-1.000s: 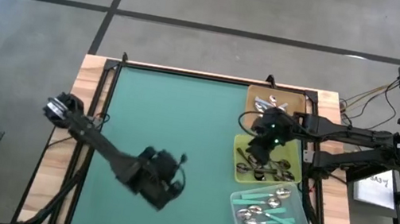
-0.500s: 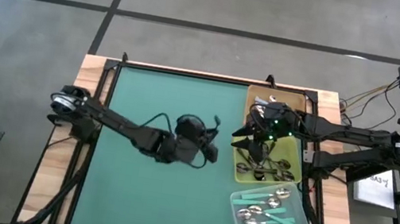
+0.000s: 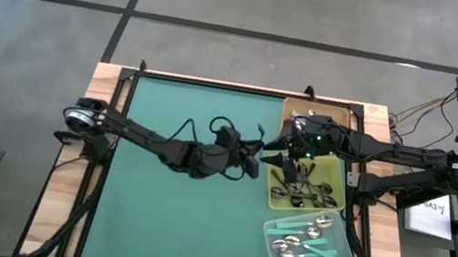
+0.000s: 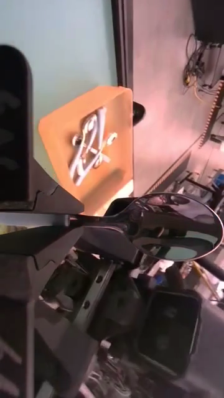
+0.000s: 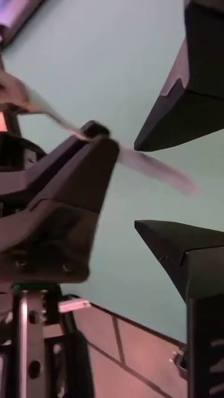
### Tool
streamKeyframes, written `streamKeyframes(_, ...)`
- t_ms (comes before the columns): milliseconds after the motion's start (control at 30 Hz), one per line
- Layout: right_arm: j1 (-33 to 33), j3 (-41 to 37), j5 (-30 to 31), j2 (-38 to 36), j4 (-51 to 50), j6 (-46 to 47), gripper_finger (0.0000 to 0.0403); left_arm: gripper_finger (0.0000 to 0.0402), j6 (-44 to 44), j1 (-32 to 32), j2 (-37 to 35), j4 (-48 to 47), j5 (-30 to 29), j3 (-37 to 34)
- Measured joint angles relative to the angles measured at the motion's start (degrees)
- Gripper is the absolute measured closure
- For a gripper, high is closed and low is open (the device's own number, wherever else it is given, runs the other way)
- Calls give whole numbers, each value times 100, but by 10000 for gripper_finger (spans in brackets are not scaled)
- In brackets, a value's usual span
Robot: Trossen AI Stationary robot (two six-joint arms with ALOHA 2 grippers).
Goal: Sort silverware by color (type)
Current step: Put the blue spoon into the orange bin
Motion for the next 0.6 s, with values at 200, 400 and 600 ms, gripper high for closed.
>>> streamKeyframes(200, -1, 0, 243, 0, 152, 1, 219, 398, 125, 14, 113, 539, 139, 2)
streamKeyframes(400, 0, 0, 376, 0, 185, -69, 241, 398, 308, 29, 188, 1043, 338, 4)
streamKeyframes(600, 0, 0, 388, -2, 180, -53, 352, 388, 342, 58, 201, 1066, 324, 4)
